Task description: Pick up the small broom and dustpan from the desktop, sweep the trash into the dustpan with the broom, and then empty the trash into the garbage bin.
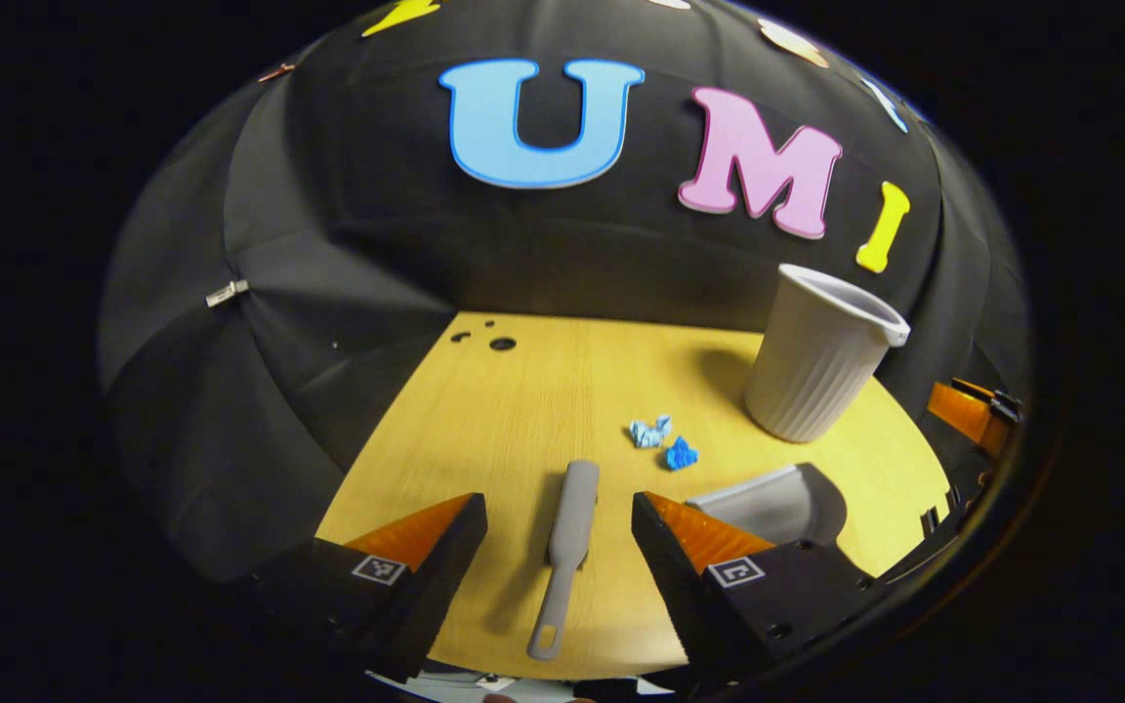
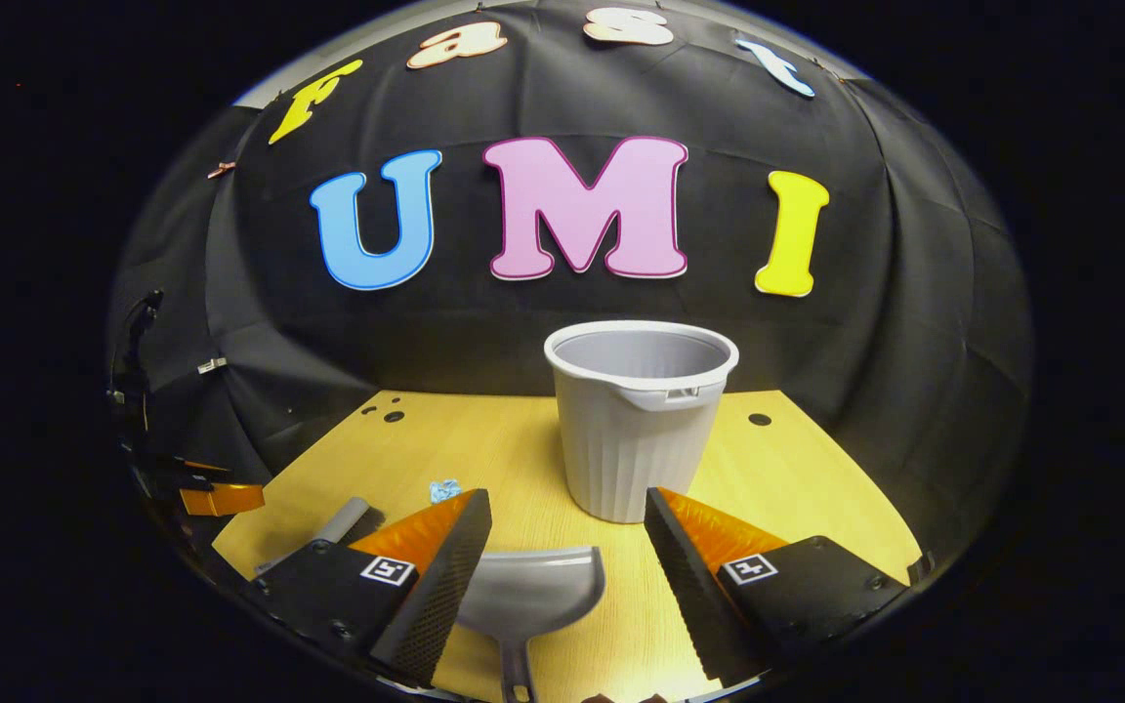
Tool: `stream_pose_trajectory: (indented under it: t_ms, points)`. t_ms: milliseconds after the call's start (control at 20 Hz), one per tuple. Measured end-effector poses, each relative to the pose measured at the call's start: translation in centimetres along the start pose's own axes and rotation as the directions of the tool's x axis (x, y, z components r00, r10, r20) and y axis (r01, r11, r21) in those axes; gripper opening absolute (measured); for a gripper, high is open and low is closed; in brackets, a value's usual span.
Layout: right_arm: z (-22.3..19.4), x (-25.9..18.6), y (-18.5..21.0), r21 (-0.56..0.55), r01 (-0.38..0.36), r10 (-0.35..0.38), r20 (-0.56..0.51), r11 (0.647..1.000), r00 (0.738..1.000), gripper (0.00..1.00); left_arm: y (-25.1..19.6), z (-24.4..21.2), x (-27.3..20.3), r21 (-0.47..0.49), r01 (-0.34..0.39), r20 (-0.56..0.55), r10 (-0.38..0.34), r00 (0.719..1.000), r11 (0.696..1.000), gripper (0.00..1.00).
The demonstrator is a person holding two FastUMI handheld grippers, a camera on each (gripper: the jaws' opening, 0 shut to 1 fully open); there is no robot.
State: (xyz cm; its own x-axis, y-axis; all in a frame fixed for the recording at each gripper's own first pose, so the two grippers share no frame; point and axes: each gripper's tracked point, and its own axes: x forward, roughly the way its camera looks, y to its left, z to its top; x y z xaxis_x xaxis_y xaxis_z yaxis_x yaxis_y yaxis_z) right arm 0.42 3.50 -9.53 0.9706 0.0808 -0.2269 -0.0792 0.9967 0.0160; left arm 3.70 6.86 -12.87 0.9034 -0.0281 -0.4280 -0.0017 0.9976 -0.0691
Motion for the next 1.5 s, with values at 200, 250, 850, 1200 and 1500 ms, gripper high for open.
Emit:
stream_pose_trajectory:
  t_ms: [200, 250, 850, 1200, 1500]
  points:
    - [-1.9, 0.2, -0.3, 0.001, 0.006, -0.006, -0.044, 1.0, 0.999, 0.98, -0.7, -3.3, 2.2, 0.054, 0.047, -0.157, -0.038, 0.987, 0.997, 0.96]
    - [-2.2, 0.2, -0.4, 0.003, 0.006, -0.006, -0.053, 1.0, 0.999, 0.98, -0.7, -4.1, 2.7, 0.074, 0.055, -0.19, -0.04, 0.981, 0.996, 0.96]
    - [-6.4, 0.0, 0.1, 0.076, -0.026, 0.039, -0.18, 0.997, 0.983, 0.99, 0.6, -10.8, 8.1, 0.142, 0.073, -0.531, 0.014, 0.847, 0.987, 0.95]
    - [-8.7, -0.1, 0.0, 0.109, -0.028, 0.055, -0.252, 0.994, 0.966, 0.99, 0.4, -12.3, 9.4, 0.171, 0.067, -0.626, 0.055, 0.778, 0.983, 0.91]
    - [-10.9, 0.3, 1.3, 0.101, -0.082, 0.112, -0.34, 0.992, 0.934, 0.99, -0.1, -13.5, 9.7, 0.18, 0.053, -0.655, 0.079, 0.752, 0.982, 0.72]
